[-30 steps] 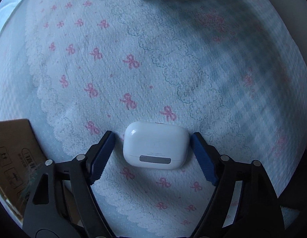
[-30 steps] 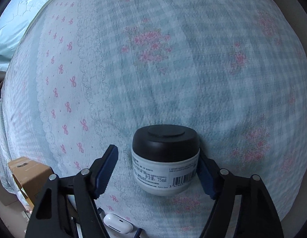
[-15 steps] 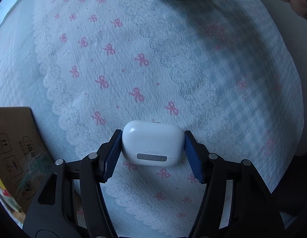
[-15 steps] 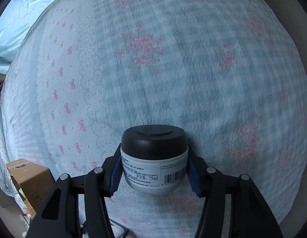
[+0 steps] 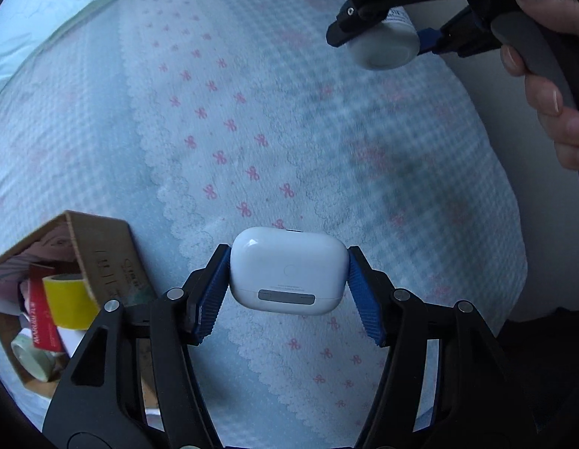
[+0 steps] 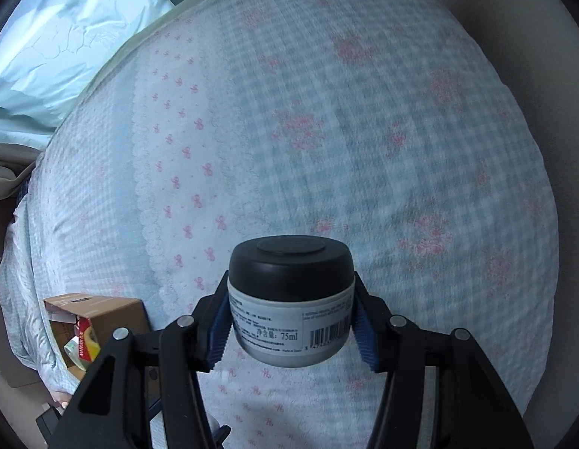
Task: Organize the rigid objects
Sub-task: 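Carry the earbud case and black-lid jar over the cardboard box with both tools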
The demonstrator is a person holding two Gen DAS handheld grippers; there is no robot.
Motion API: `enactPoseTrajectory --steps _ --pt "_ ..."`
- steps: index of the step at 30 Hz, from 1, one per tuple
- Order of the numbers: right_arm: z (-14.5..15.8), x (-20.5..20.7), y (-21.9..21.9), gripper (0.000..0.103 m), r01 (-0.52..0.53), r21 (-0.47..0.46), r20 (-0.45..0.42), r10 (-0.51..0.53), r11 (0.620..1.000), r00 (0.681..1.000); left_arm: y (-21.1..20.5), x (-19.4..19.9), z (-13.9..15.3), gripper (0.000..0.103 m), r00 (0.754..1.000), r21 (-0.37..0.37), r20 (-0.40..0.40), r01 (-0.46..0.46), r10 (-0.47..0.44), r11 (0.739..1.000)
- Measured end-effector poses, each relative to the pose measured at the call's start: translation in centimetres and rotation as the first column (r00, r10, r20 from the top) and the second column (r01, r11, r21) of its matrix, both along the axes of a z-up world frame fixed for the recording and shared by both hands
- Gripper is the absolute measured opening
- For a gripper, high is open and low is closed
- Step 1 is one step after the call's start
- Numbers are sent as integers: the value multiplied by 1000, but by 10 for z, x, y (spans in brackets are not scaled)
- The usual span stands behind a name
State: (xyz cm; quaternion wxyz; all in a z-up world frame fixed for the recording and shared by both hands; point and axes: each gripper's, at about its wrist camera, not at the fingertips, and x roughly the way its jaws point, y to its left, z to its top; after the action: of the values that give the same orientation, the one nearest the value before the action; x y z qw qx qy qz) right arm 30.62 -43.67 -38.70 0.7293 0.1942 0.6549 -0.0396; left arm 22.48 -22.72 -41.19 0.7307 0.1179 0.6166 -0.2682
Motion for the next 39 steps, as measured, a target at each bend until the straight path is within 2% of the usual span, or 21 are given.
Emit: enactPoseTrajectory --steps 7,12,18,23,29,34,39 --pt "74 -2 62 52 -35 32 77 33 999 996 52 24 75 58 996 -60 73 -56 60 997" --pt "100 -3 133 52 -75 42 100 70 996 992 117 43 112 58 988 -78 105 -106 114 991" --pt "110 -9 214 52 -125 63 112 117 990 987 203 62 131 58 980 -52 132 -146 152 988" --pt "95 -17 274 52 -150 86 83 143 985 986 266 75 126 58 975 -28 136 -173 175 985" --pt "57 -27 327 52 -160 98 18 159 982 987 321 85 100 58 974 -13 111 -196 196 980" --pt "23 -40 345 52 -150 65 -25 152 987 988 349 94 62 58 977 0 77 -198 198 980" --pt "-16 -52 352 52 -177 16 -31 177 984 984 360 101 12 58 979 19 50 -200 199 980"
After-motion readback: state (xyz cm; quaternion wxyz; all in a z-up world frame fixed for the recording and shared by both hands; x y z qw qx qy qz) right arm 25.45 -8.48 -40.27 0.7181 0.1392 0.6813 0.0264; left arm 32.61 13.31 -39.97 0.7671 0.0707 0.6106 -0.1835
